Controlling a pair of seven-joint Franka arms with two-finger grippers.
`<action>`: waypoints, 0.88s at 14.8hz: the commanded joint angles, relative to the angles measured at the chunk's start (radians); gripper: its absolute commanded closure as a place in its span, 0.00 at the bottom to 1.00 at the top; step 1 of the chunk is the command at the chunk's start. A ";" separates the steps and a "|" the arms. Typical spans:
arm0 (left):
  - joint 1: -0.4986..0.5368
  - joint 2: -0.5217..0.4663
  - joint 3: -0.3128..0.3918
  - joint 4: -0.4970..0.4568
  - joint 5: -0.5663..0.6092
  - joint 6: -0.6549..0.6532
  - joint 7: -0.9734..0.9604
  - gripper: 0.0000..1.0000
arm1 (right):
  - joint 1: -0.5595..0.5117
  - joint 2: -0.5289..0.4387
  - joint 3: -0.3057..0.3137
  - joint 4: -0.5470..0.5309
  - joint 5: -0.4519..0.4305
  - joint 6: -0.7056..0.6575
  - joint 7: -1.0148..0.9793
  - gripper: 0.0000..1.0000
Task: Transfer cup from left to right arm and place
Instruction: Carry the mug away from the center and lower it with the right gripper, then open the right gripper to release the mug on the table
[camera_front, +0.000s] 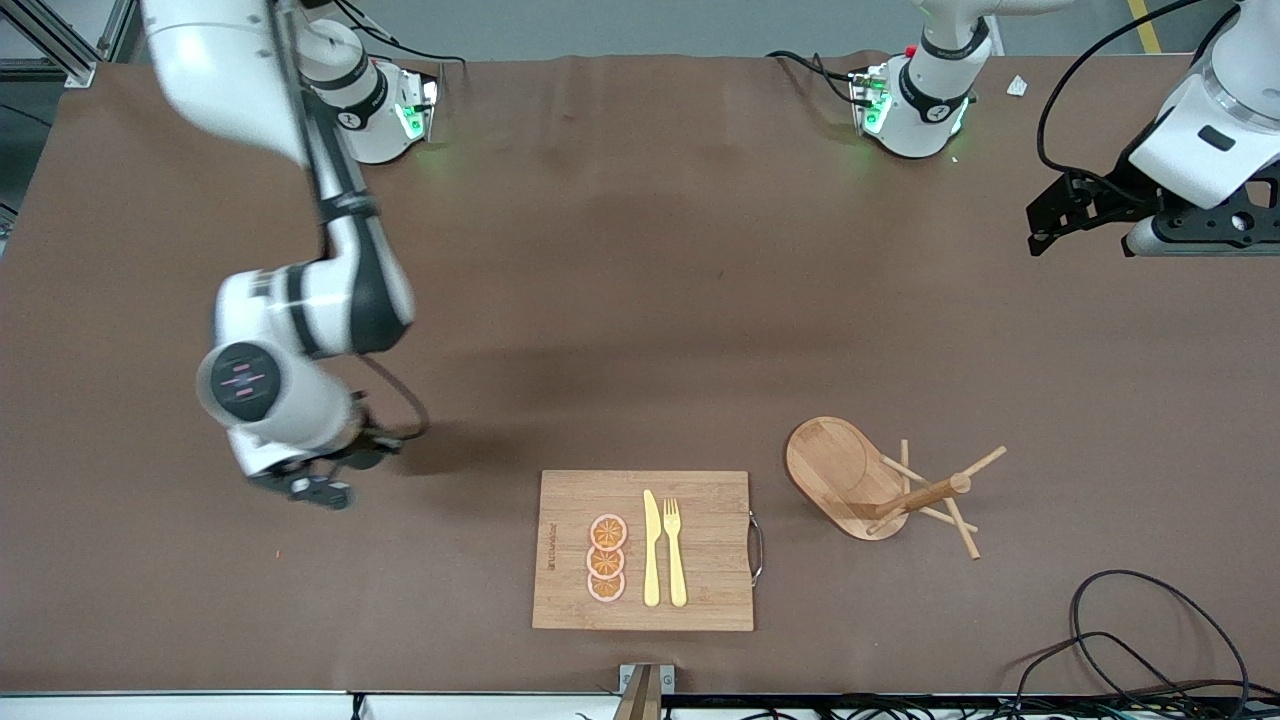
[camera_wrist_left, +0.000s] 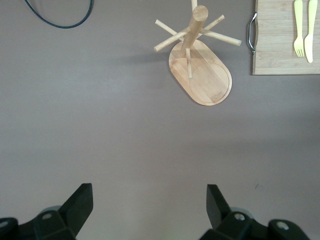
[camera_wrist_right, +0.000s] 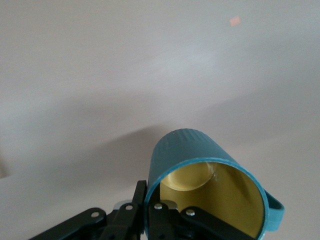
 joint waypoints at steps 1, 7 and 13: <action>0.000 0.003 0.000 0.011 0.002 -0.001 0.000 0.00 | -0.110 -0.003 0.024 -0.032 0.066 0.013 -0.174 0.98; 0.002 0.005 0.001 0.037 0.004 -0.028 0.008 0.00 | -0.153 0.055 0.024 -0.065 0.113 0.098 -0.280 0.98; 0.002 0.006 -0.002 0.042 0.004 -0.050 0.013 0.00 | -0.145 0.064 0.024 -0.062 0.110 0.109 -0.280 0.58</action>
